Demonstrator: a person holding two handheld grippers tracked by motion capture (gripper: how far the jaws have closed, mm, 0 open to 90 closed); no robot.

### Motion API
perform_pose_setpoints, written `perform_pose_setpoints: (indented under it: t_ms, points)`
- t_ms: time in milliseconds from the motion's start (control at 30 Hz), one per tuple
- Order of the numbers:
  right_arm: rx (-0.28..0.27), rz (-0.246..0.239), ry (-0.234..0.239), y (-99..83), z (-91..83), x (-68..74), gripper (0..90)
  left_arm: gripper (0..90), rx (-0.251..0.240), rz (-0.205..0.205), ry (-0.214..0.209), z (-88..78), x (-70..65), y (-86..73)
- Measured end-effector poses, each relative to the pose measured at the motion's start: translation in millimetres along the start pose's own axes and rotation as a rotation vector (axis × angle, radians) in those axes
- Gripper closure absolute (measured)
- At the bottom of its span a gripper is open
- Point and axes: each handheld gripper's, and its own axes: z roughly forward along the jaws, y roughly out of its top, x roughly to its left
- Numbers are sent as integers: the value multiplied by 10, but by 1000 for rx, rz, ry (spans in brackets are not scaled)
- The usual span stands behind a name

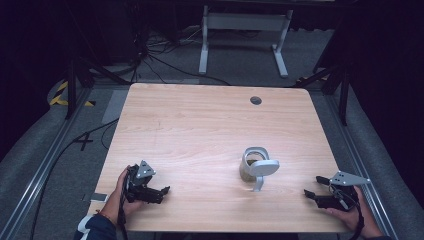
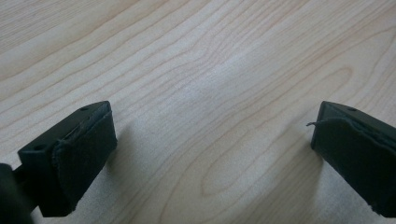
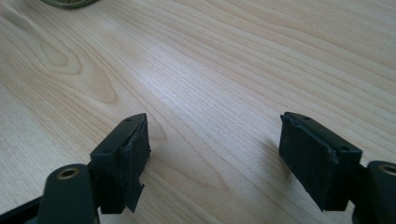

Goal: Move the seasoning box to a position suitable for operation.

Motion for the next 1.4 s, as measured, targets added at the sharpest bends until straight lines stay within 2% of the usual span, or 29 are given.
perform_pose_setpoints:
  t_ms: [100, 233, 333, 433, 467, 500, 533, 633, 800, 900, 933, 1067, 1267, 1400]
  points:
    - [0, -1, 0, 0, -1, -1, 245, 3, 14, 4, -9, -10, 9, 3]
    - [0, -1, 1, 0, 0, -1, 245, 3, 4, 39, -19, -15, 41, -11]
    - [2, 0, -2, 2, -1, 3, 246, 3, 5, 26, -29, -25, 43, -28]
    - [7, -5, -4, 11, -1, 5, 259, 3, 2, 37, -28, -33, 58, -35]
    - [14, -6, -1, 17, -8, 12, 285, 4, 4, 34, -30, -35, 60, -38]
    - [23, -9, 8, 29, -22, 28, 369, 4, 3, 34, -30, -35, 60, -39]
    - [23, -9, 8, 29, -22, 28, 369, 4, 3, 34, -31, -35, 61, -39]
    - [28, -30, 10, 72, -47, 67, 498, 3, 3, 36, -34, -36, 67, -39]
    - [-36, -22, 69, 158, -145, 133, 683, 3, 5, 38, -34, -37, 68, -38]
    - [-63, -33, 92, 212, -198, 200, 779, 4, 8, 39, -36, -39, 69, -36]
    - [-76, -50, 94, 231, -215, 226, 802, 3, 7, 36, -37, -38, 67, -37]
    - [-125, -71, 112, 334, -272, 331, 882, 3, 10, 38, -35, -41, 69, -36]
    - [-145, -101, 133, 493, -298, 449, 895, 4, 4, 38, -34, -36, 68, -38]
    - [-153, -142, 151, 607, -315, 539, 896, 4, 4, 38, -34, -37, 68, -38]
